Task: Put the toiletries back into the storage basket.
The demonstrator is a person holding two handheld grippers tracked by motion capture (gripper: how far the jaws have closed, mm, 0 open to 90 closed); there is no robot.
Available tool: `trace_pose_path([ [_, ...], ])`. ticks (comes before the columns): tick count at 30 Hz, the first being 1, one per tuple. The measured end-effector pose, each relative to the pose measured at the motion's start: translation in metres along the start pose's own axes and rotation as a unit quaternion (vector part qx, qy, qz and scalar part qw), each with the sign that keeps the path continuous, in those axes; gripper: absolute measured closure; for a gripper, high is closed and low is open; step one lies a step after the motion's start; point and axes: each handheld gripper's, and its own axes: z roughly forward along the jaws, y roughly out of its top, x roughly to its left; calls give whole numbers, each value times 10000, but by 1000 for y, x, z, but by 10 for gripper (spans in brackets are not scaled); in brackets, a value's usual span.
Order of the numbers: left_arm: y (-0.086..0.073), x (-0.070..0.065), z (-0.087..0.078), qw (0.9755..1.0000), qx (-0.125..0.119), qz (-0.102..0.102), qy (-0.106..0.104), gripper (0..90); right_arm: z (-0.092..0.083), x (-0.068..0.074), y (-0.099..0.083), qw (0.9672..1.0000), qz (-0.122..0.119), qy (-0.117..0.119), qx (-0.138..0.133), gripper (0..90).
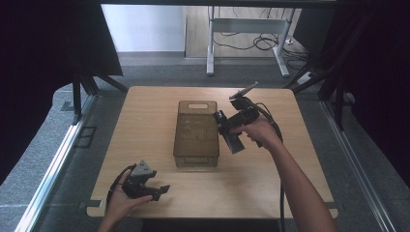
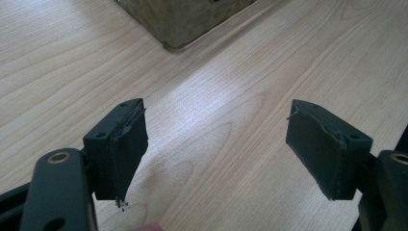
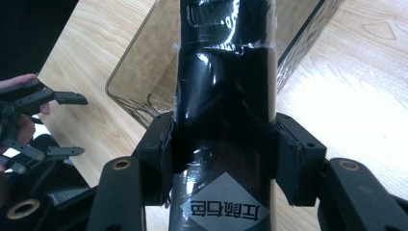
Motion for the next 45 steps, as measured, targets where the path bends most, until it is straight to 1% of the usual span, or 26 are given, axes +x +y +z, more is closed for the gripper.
trace_pose_path([
  [2,0,0,-1,10000,-8,7,-8,226,0,1,2,10000,44,4,17,474],
  [10,0,1,-1,10000,-2,16,-10,226,5,3,8,10000,27,19,43,474],
  [11,0,1,-1,10000,-2,18,-8,226,7,4,10,10000,27,18,45,474],
  [13,0,0,0,10000,-3,11,3,226,11,5,12,9999,38,115,63,474],
  [16,0,0,0,10000,0,16,1,226,15,6,14,9999,28,120,73,474],
  [20,0,0,-1,10000,5,20,0,226,23,7,20,9998,50,164,87,474],
  [27,0,1,-2,10000,-8,20,2,226,29,9,24,9997,19,213,119,474],
  [29,0,1,-1,10000,-18,-2,26,226,30,10,25,9996,56,240,102,474],
  [41,0,0,0,10000,3,11,9,227,38,9,31,9995,155,271,81,475],
  [45,0,0,0,10000,4,18,2,226,44,12,34,9994,157,269,146,475],
])
